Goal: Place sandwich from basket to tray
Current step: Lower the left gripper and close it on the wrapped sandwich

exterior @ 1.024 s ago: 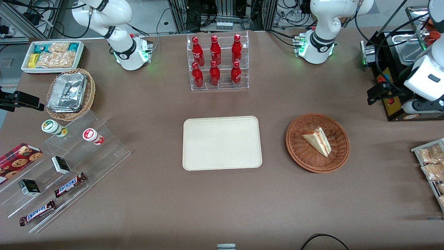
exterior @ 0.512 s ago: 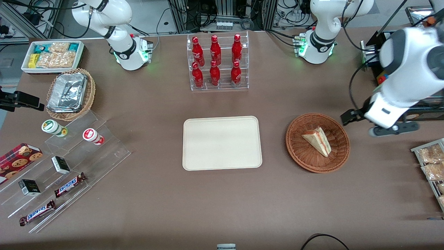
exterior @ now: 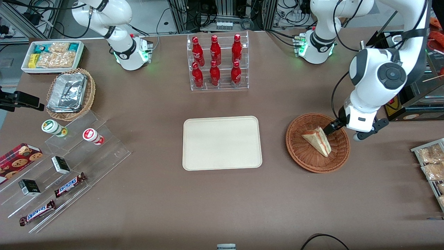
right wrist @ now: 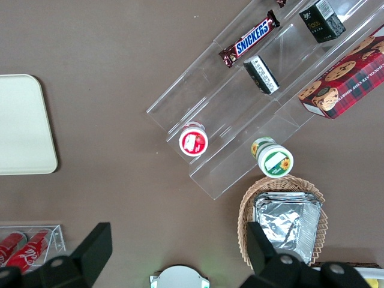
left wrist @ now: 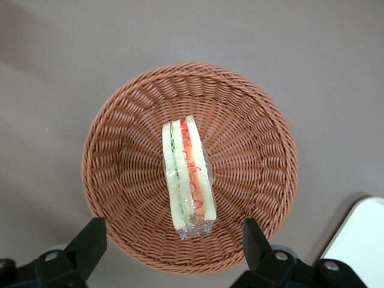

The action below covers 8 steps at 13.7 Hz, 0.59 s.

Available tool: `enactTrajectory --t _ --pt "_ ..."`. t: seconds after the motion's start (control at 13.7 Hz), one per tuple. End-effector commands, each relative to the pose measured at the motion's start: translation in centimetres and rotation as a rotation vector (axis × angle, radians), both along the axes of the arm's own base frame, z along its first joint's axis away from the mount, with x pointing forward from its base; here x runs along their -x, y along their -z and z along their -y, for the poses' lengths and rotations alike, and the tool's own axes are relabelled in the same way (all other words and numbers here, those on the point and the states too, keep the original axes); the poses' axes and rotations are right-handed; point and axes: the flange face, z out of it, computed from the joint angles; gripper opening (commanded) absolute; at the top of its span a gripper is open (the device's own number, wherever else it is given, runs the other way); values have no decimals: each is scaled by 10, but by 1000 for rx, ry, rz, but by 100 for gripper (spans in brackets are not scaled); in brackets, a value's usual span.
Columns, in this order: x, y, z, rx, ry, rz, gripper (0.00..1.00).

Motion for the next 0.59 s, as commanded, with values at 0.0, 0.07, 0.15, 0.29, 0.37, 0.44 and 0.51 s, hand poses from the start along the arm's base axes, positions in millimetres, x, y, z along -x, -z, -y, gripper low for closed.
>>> enactTrajectory --t 0.0,0.07,0.15,0.29,0.37,0.44,0.51 --pt "12 23 11 0 -69 27 100" --pt "14 34 14 4 -76 37 100" --pt "14 46 16 7 -75 41 100" --pt "14 66 19 5 -70 23 100" --pt "15 77 19 4 -67 17 100" --pt "17 87 20 5 -64 16 100" --pt "16 96 21 6 -59 16 100"
